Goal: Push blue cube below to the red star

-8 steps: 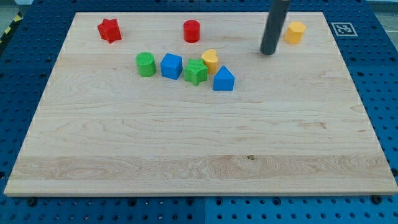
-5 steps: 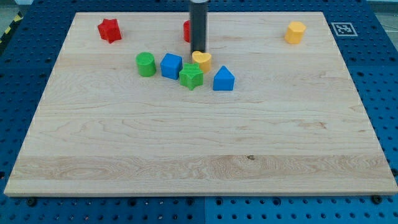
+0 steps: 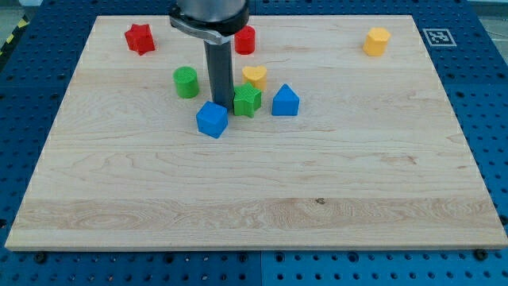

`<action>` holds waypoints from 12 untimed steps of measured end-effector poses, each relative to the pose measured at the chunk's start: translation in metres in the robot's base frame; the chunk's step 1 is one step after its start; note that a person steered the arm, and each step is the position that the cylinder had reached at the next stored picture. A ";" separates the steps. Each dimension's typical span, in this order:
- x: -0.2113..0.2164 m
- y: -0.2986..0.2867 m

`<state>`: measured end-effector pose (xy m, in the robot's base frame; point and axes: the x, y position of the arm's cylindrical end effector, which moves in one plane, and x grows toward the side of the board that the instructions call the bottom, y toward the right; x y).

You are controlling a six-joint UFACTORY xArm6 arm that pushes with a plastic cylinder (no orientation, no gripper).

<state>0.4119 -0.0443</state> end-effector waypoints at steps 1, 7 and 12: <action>0.017 0.032; 0.084 0.026; 0.026 -0.099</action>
<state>0.4379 -0.1431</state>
